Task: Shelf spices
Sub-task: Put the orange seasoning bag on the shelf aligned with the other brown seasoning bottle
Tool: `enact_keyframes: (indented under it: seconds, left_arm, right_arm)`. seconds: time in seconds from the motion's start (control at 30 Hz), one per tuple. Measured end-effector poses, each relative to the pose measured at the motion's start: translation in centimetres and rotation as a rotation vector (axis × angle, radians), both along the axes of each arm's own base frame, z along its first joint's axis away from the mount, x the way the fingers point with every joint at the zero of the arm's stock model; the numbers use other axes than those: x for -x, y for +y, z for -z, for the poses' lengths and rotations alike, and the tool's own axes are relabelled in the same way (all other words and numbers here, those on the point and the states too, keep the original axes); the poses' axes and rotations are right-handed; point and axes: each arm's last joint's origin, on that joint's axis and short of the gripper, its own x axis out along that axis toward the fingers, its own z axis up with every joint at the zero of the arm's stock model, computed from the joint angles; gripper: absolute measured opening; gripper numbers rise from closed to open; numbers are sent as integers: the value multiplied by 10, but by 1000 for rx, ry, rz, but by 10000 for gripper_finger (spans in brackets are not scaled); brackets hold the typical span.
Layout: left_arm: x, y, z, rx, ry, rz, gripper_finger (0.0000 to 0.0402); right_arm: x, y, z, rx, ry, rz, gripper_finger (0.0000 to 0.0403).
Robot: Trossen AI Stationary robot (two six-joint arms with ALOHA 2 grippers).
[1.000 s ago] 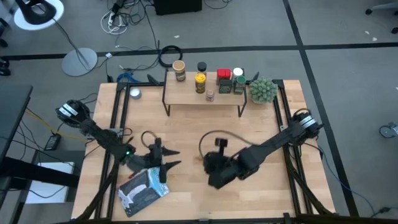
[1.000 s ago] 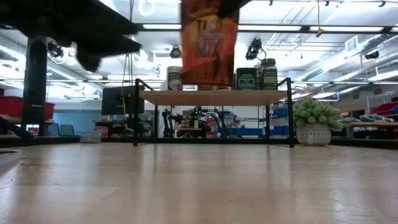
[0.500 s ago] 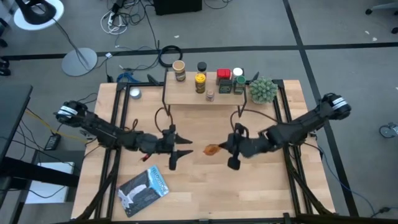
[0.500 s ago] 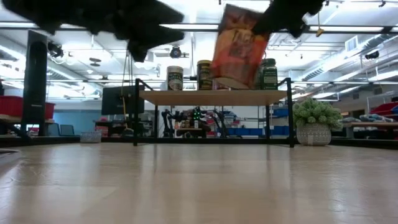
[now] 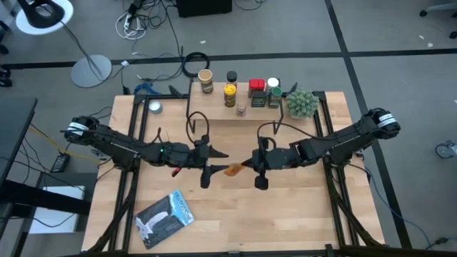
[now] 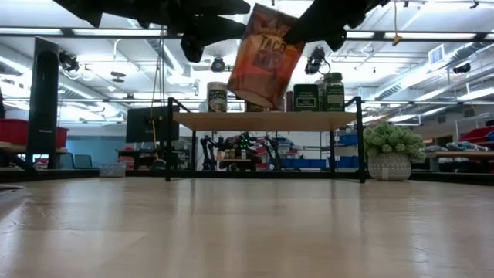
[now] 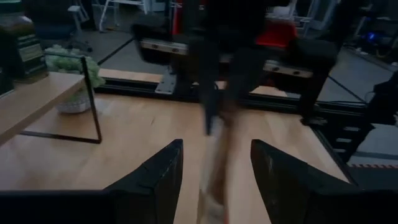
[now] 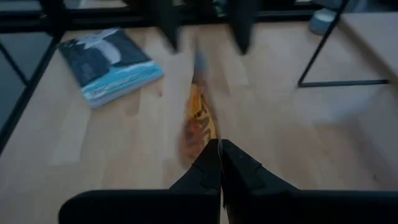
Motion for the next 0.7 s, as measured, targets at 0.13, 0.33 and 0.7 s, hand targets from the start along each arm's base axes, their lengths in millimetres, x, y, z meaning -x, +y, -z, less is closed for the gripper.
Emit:
enact_keyframes:
  seconds: [0.13,0.33,0.7]
  left_arm:
    - [0,-1,-2,-1,-23,20,193]
    - [-7,5,4,-12,-25,35,193]
    - [-18,18,9,-43,-91,29,139]
  right_arm:
    - [-3,-7,-2,6,-17,-5,0]
    - [-8,-15,-7,34,-68,-23,0]
    - [-7,-19,-4,35,-31,-23,0]
